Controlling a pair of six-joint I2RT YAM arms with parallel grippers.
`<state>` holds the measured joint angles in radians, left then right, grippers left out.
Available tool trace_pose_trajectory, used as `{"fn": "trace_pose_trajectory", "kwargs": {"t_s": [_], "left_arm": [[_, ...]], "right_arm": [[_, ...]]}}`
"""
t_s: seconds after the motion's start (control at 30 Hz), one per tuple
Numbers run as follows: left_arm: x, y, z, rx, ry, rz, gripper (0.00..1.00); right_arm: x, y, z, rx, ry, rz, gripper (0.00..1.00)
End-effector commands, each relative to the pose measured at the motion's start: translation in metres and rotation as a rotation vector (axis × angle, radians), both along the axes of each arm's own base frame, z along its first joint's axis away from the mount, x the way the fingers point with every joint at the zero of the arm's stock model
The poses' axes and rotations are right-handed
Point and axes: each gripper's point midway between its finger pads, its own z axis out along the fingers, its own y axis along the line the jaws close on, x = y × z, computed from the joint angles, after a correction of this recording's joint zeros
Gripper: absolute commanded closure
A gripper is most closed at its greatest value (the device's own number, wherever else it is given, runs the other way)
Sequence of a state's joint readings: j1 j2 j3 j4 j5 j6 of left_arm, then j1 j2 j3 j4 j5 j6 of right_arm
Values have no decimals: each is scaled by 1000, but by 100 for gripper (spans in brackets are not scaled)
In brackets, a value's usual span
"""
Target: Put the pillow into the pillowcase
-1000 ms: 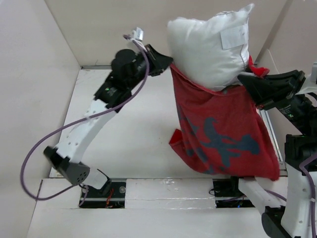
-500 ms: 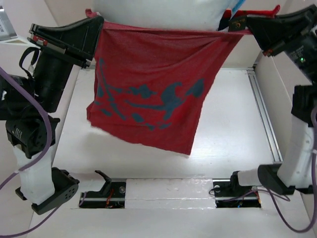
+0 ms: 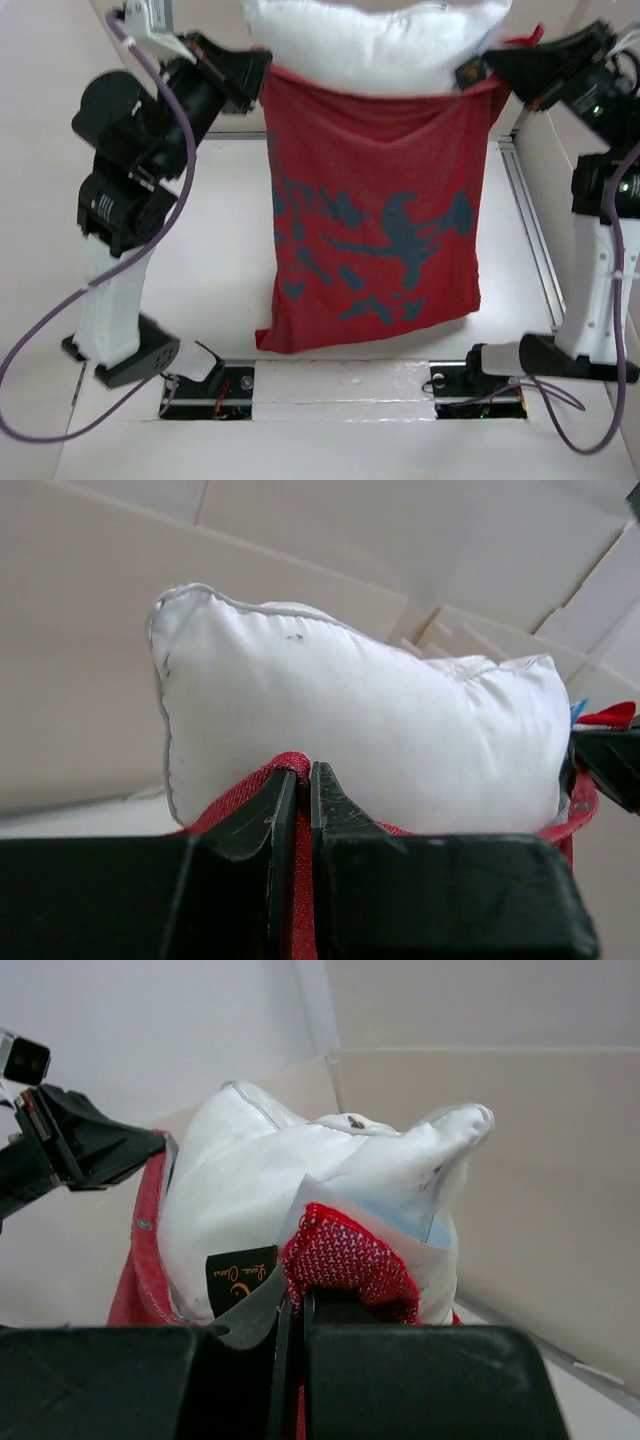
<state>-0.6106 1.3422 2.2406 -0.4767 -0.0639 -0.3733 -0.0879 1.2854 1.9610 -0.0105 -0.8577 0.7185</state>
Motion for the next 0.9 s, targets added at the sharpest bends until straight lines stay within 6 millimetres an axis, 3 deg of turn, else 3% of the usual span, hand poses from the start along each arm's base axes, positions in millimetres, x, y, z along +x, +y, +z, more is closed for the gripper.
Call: {"fn": "trace_pose_trajectory", "kwargs": {"t_s": [0.0, 0.07, 0.1, 0.13, 0.17, 0.2, 0.23, 0.27, 0.3, 0.33, 0.37, 0.4, 0.43, 0.47, 0.5, 0.53, 0.57, 0.6, 0.63, 0.67, 0.7, 0.73, 0.77, 0.8, 0.83, 0.87], "left_arm": [[-66, 51, 128, -248, -359, 22, 100], [-83, 61, 146, -297, -429, 10, 100], [-85, 62, 143, -308, -424, 2, 100], [-84, 62, 127, -297, -408, 3, 100], [-77, 56, 107, -274, -357, -2, 100], [-78, 57, 102, -284, -372, -2, 100], [-73, 55, 88, -281, -359, 6, 100], [-60, 47, 56, -247, -310, 7, 100], [-56, 44, 49, -243, -303, 7, 100], [-54, 45, 47, -240, -292, 15, 100], [-26, 24, 32, -195, -234, 7, 100], [-37, 31, 60, -224, -276, 6, 100], [-34, 27, 65, -195, -258, 0, 100], [-36, 28, 80, -203, -269, -1, 100], [-61, 37, 127, -256, -381, -34, 100], [-75, 43, 141, -271, -420, -49, 100], [-85, 47, 148, -290, -433, -67, 100], [-117, 68, 161, -327, -492, -67, 100], [-101, 57, 144, -292, -436, -67, 100], [-111, 66, 147, -325, -481, -59, 100], [-114, 68, 137, -329, -486, -59, 100], [-111, 66, 97, -299, -439, -59, 100], [-115, 66, 84, -288, -461, -64, 100], [-115, 66, 62, -292, -483, -59, 100], [-122, 76, 69, -322, -509, -42, 100], [-102, 66, 53, -300, -459, -28, 100]], "right_arm": [[-65, -2, 82, -10, -319, -21, 100], [-98, -1, 106, -15, -421, -37, 100], [-94, -3, 107, -3, -414, -46, 100], [-78, -8, 94, -1, -363, -61, 100], [-93, -4, 97, -18, -397, -51, 100], [-50, -9, 65, 1, -276, -43, 100], [-61, -7, 59, -5, -318, -42, 100], [-47, -10, 44, 7, -282, -49, 100], [-18, -13, 13, 20, -190, -42, 100], [-10, -14, 5, 22, -174, -42, 100], [-13, -13, 6, 11, -187, -34, 100], [-1, -14, 2, 15, -157, -34, 100], [-17, -11, 22, 4, -208, -20, 100], [-10, -13, 29, 13, -186, -9, 100], [-23, -11, 43, 0, -218, 6, 100], [-61, -11, 77, -19, -337, -18, 100], [-76, -11, 88, -19, -368, -23, 100], [-90, -12, 99, -20, -418, -50, 100], [-101, -12, 109, 1, -450, -65, 100], [-116, -8, 115, -7, -488, -63, 100], [-132, -3, 117, -4, -501, -51, 100], [-138, -1, 113, -9, -514, -35, 100], [-100, -7, 88, 26, -415, -4, 100], [-114, -3, 82, 37, -462, 12, 100], [-94, -6, 69, 58, -411, 10, 100], [-79, -2, 57, 70, -363, 38, 100]]}}
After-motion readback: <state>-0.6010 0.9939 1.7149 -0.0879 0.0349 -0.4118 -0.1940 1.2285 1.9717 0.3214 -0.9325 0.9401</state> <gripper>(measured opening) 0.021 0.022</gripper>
